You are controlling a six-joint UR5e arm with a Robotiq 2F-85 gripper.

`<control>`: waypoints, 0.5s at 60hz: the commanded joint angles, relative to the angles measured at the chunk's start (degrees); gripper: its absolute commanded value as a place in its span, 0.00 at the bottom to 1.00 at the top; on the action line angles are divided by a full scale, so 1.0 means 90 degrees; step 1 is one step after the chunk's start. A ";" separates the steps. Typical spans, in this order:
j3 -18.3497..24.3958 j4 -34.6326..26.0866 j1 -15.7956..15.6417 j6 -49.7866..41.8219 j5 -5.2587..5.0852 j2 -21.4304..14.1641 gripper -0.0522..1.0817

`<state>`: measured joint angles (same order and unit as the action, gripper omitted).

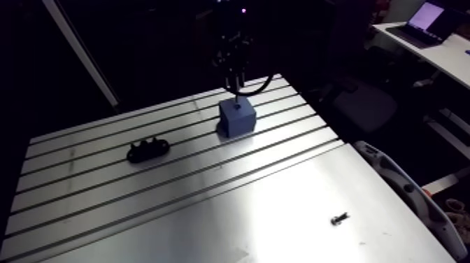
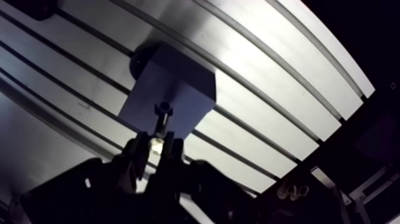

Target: Pick up the M10 bolt and insert it into the hex recess until seated.

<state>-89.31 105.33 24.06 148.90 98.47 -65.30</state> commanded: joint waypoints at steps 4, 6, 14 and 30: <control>-0.0021 0.0001 0.0003 -0.0005 0.0001 0.0006 0.84; -0.0023 0.0001 0.0003 -0.0014 0.0001 0.0014 0.84; -0.0023 0.0010 0.0003 -0.0025 0.0001 0.0063 0.84; -0.0015 0.0010 -0.0005 -0.0025 0.0001 0.0102 0.84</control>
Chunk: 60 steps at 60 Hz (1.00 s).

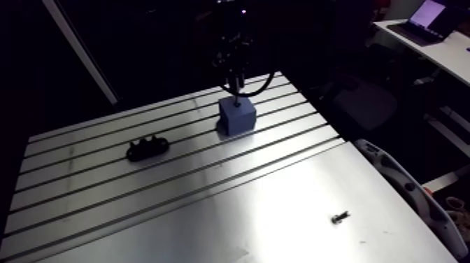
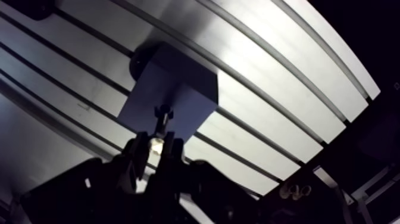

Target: Pick up the M10 bolt and insert it into the hex recess until seated.

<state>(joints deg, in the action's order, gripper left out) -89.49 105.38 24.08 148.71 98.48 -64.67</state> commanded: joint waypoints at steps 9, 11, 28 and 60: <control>0.0009 0.0033 -0.0007 0.0014 0.0000 0.0034 0.84; 0.0008 0.0043 -0.0008 0.0016 0.0000 0.0034 0.84; 0.0008 0.0045 -0.0009 0.0006 0.0000 0.0092 0.84; -0.0002 0.0045 -0.0009 -0.0003 0.0000 0.0102 0.84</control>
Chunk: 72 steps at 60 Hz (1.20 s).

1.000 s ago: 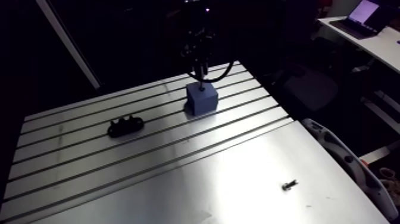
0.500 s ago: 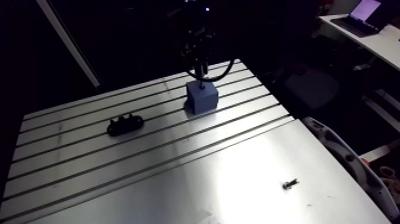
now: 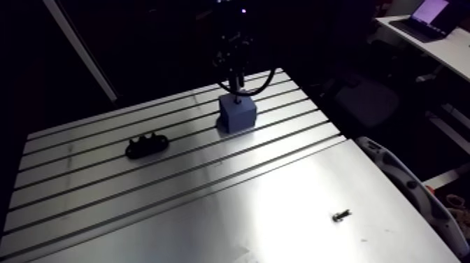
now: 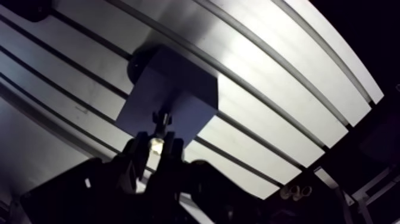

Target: Pick up the M10 bolt and insert it into the hex recess until seated.

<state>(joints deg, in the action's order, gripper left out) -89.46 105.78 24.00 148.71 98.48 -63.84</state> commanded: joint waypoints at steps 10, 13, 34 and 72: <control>-0.0006 0.0000 0.0000 -0.0013 -0.0008 0.0009 0.84; -0.0006 0.0000 0.0000 -0.0014 -0.0009 0.0009 0.84; -0.0006 0.0010 0.0000 -0.0015 0.0000 0.0095 0.84; -0.0162 0.0128 0.0000 0.0003 -0.0010 0.0087 0.84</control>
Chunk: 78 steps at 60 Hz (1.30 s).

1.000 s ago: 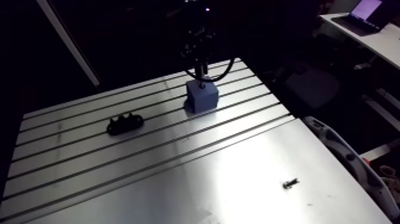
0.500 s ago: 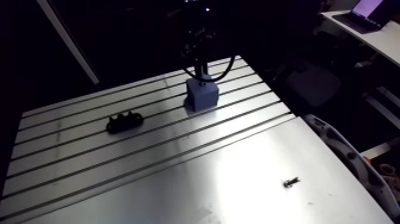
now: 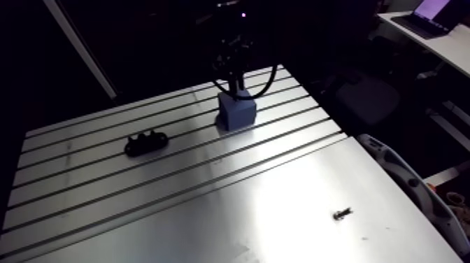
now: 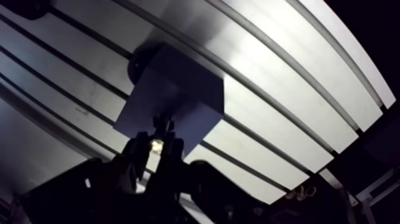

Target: Pick up the M10 bolt and insert it into the hex recess until seated.

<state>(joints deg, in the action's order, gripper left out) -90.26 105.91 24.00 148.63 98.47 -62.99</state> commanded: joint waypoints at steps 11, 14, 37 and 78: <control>-0.0122 0.0161 0.0008 0.0043 -0.0019 -0.0017 0.13; -0.0122 0.0161 0.0009 0.0053 -0.0044 -0.0033 0.08; 0.0014 0.0161 0.0058 0.0124 -0.0049 -0.0056 0.05; 0.0031 -0.0018 0.0272 -0.2623 -0.0405 -0.0588 0.86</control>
<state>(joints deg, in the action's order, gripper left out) -89.41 106.86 25.79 140.62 95.57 -66.50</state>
